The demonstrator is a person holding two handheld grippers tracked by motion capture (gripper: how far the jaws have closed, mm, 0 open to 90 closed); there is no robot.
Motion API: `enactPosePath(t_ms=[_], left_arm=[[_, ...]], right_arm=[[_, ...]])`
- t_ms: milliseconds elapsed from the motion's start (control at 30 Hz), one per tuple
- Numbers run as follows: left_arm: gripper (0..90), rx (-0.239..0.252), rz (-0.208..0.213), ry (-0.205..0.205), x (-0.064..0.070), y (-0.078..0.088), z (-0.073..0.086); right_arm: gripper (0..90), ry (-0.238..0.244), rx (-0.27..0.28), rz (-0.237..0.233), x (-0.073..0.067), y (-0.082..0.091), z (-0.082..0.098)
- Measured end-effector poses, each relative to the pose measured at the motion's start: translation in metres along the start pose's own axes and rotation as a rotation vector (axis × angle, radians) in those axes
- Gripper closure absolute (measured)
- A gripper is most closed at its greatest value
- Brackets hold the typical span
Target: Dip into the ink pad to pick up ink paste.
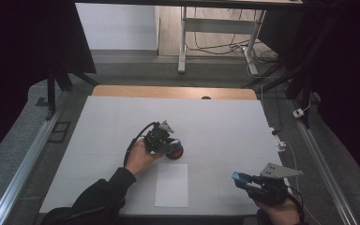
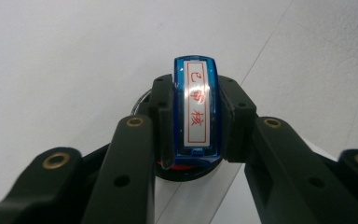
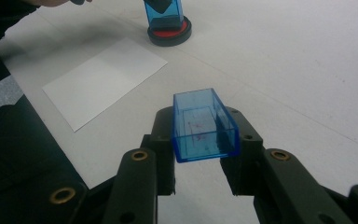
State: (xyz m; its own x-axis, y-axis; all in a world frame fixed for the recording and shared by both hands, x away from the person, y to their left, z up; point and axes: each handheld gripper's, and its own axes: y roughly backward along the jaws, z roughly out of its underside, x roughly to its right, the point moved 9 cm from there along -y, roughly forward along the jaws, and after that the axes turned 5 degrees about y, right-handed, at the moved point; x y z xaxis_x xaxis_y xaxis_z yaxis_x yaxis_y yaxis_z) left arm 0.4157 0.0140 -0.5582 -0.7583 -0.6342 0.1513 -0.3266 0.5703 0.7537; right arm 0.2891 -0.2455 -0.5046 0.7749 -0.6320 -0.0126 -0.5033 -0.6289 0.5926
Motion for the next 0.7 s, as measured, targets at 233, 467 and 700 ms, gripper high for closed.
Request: enactPosePath(t_ms=[233, 467, 700], left_arm=[[70.6, -0.013, -0.019, -0.019, 0.002, -0.001, 0.0], [70.6, -0.044, -0.084, -0.071, 0.008, -0.001, -0.001], [70.6, -0.057, -0.114, -0.091, 0.01, -0.002, -0.001]], right_arm=[[68.6, -0.002, 0.003, -0.005, -0.001, -0.001, 0.0], [68.6, 0.001, -0.003, -0.002, -0.001, -0.001, 0.0], [68.6, 0.002, -0.004, -0.003, -0.001, -0.001, 0.0]])
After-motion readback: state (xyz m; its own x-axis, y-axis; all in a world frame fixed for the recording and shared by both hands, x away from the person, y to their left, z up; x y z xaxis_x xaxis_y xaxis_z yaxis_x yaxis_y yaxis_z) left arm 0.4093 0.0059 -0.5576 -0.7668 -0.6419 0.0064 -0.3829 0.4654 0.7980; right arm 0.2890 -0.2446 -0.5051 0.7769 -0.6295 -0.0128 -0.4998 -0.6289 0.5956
